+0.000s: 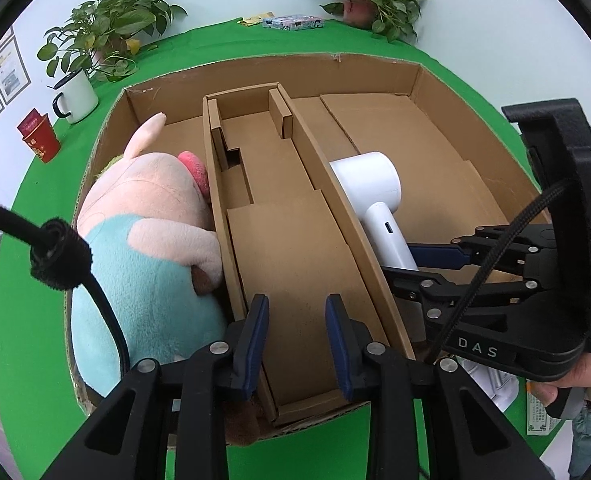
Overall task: Organize objects
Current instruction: 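Lower the hair dryer into the box beside the insert and open the right gripper, then withdraw the right gripper from the box toward the white phone stand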
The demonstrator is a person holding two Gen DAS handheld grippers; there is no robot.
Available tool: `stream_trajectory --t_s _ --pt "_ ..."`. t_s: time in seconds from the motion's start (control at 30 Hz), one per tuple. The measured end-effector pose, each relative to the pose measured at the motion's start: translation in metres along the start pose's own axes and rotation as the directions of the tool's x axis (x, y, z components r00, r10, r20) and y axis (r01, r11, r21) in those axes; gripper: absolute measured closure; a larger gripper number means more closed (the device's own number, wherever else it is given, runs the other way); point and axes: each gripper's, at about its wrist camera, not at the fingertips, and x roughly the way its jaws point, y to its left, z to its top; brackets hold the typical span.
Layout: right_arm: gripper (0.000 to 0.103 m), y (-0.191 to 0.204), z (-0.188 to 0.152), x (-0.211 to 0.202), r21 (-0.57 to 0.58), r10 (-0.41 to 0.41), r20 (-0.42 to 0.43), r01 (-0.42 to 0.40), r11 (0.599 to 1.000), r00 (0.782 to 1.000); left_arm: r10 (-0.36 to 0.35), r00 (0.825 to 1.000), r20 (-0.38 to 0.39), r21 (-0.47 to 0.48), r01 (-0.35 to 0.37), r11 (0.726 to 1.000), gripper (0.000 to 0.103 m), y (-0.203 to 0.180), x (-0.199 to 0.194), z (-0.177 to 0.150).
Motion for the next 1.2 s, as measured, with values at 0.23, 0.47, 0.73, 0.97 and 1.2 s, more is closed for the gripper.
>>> stream_trajectory --t_s 0.23,0.47,0.73,0.97,1.2 --pt "0.072 -0.002 -0.003 0.000 0.041 0.014 -0.011 -0.014 0.999 1.000 -0.009 1.000 0.001 -0.021 0.009 1.000 0.074 0.002 -0.005 -0.006" --pt "0.072 -0.002 -0.008 -0.007 0.063 0.017 0.013 -0.018 0.998 1.000 -0.001 0.999 0.048 -0.021 0.002 1.000 0.073 -0.002 -0.020 -0.015" --pt "0.018 0.009 -0.045 -0.077 0.078 -0.227 0.333 0.213 0.974 0.915 0.154 0.932 0.328 -0.107 -0.126 0.986 0.016 -0.005 -0.083 -0.040" --pt "0.012 0.023 -0.106 -0.114 0.130 -0.323 0.532 0.301 0.945 0.783 0.319 0.820 0.475 -0.117 -0.301 0.946 0.001 -0.040 -0.121 -0.077" --pt "0.011 0.028 -0.121 -0.118 0.151 -0.342 0.559 0.313 0.938 0.755 0.284 0.825 0.489 -0.116 -0.261 0.958 0.001 -0.055 -0.131 -0.097"
